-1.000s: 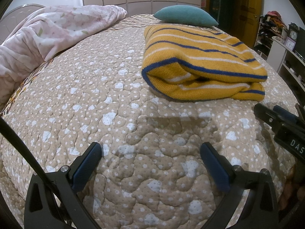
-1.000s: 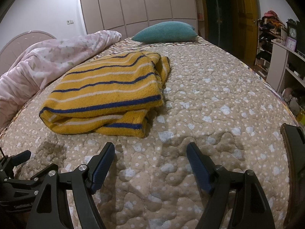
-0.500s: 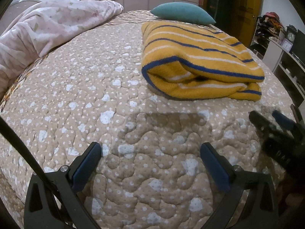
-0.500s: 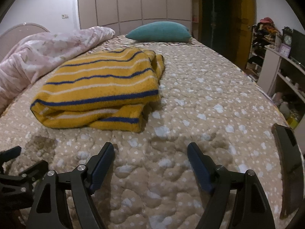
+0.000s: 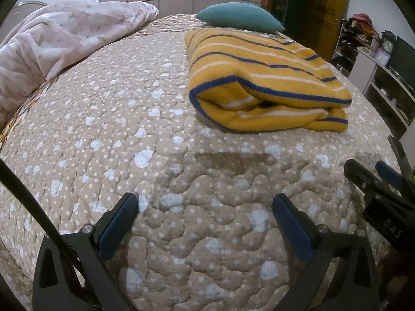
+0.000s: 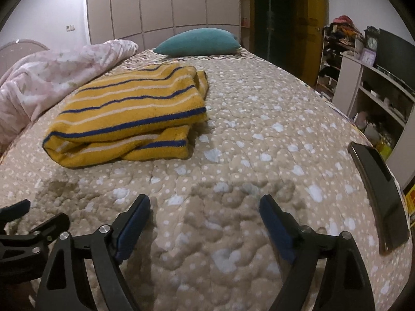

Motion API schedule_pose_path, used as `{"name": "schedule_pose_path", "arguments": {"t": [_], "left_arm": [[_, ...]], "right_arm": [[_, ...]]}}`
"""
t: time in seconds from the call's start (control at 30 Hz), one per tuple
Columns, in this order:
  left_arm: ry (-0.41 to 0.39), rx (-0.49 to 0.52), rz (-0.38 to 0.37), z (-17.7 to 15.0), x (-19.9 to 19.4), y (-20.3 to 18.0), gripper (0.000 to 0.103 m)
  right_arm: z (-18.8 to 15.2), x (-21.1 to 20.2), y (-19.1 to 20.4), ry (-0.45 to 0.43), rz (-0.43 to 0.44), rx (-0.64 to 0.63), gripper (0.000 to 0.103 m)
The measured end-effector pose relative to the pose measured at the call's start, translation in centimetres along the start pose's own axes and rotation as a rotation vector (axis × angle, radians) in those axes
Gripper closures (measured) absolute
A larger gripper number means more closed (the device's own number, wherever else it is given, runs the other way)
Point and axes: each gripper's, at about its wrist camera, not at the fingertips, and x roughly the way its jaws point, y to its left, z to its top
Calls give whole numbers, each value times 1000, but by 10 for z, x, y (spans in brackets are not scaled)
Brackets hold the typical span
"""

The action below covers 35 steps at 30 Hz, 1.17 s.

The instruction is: Fold small clothes

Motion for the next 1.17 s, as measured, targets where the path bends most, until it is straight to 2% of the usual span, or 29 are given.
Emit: {"name": "schedule_pose_path", "arguments": {"t": [0.27,0.4,0.53,0.63,0.83,1.17], "left_arm": [[-14,-6,-22,-4,-4,1,0],[-18,-6,-26,12,8,-8,0],[-25,-11,-31,4,0,-5,0],[-39,-28,-53,-13,-18,7,0],[-101,-60,-130,-24,-43,23,0],[-220,-110,-142,-20,-71,62,0]], "right_arm": [[1,-8,2,6,4,11,14],[1,-10,2,6,5,13,14],[3,-12,3,6,2,8,14],[7,-15,6,9,-4,-6,14],[18,-37,19,-17,-47,-41,14],[32,-45,39,30,-36,-2,14]]}}
